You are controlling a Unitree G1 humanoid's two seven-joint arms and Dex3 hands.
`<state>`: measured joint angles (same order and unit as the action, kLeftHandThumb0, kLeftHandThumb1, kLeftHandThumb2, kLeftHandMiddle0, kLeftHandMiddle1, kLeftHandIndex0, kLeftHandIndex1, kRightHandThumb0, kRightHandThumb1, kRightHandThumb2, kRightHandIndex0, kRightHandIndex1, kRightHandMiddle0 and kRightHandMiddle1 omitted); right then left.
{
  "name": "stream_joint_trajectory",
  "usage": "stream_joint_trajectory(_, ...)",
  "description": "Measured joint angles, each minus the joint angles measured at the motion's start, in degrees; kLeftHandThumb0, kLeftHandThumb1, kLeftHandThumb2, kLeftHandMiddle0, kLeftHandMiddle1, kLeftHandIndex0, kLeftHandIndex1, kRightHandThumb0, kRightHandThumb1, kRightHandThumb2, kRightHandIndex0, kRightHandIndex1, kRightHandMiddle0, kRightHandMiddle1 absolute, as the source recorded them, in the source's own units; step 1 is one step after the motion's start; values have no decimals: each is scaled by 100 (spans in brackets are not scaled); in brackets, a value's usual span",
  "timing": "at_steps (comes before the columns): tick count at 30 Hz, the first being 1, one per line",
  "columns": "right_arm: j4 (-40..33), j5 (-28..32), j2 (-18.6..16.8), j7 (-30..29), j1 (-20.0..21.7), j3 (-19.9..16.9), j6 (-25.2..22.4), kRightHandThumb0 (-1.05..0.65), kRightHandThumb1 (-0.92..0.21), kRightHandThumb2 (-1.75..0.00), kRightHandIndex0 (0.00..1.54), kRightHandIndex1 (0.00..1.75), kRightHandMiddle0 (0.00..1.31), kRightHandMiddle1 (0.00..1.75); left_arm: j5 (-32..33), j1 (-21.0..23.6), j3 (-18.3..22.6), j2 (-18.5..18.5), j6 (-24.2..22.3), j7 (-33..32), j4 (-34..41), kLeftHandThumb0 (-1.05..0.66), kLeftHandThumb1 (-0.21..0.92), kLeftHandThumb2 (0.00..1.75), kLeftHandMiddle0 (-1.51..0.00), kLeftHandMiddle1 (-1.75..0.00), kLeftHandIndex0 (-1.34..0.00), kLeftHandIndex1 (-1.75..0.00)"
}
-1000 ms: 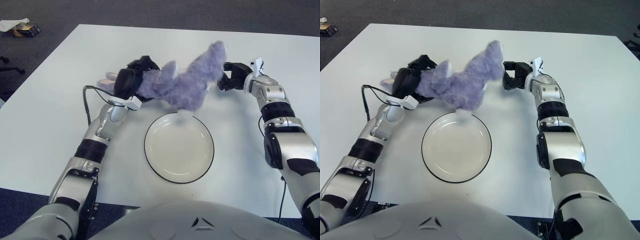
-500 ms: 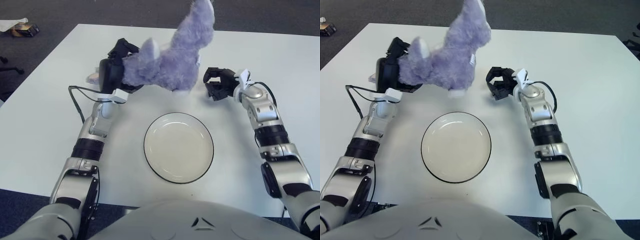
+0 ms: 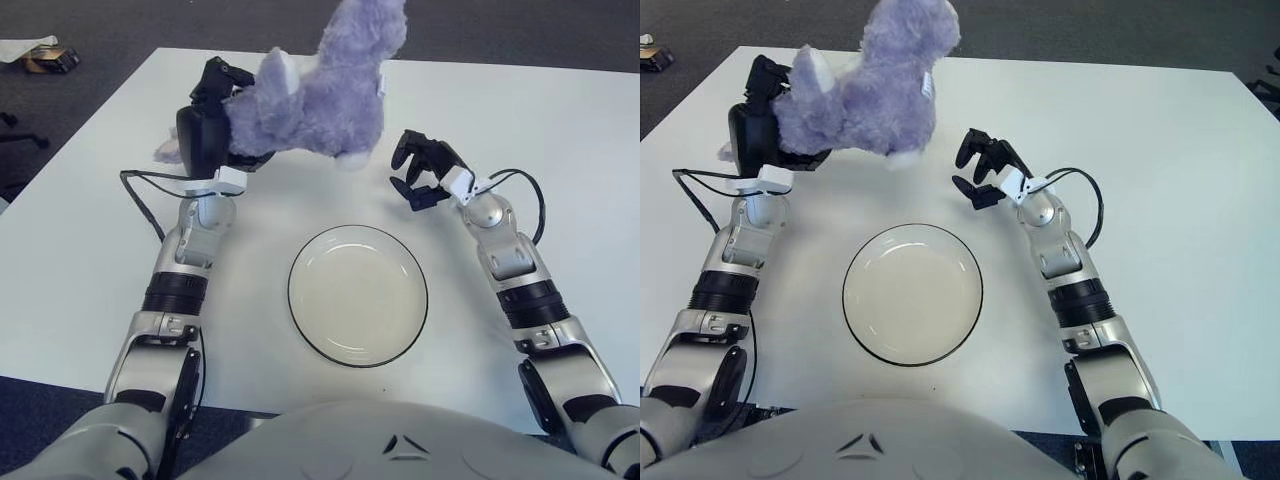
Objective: Put the doll into the plate.
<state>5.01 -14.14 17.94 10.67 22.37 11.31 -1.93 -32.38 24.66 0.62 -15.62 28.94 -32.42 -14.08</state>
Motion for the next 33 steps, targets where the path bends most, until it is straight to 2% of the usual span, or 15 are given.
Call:
stream_joint_trajectory(9,-344,-12,-73,106,-169,43,127,-1,-53,-108,35,175,33,175,-108,23,49,83,-344,-199,95,0,-8,175,-91,-170,-69,-175)
stream_joint_trajectory(15,-825,-40,-122,167,-320,102,117,-1,-53,-108,35,175,33,175,-199,20,46,187,-526,-272,237,0,-9,175,-94,-166,-70,-175)
stream_joint_trajectory(22,-1137,-107,-169,229,-359,172,55,-1,-54,-106,34,175,33,175,-185,20,28,194,-526,-239,273,0,-10,175,-95,-164,-70,-175)
stream_joint_trajectory(33,-1804,-75,-172,510,-453,181,-321,-1,-57,-102,32,175,30,175,-208,39,6,189,-505,-359,107,0,-8,175,-91,-169,-69,-175)
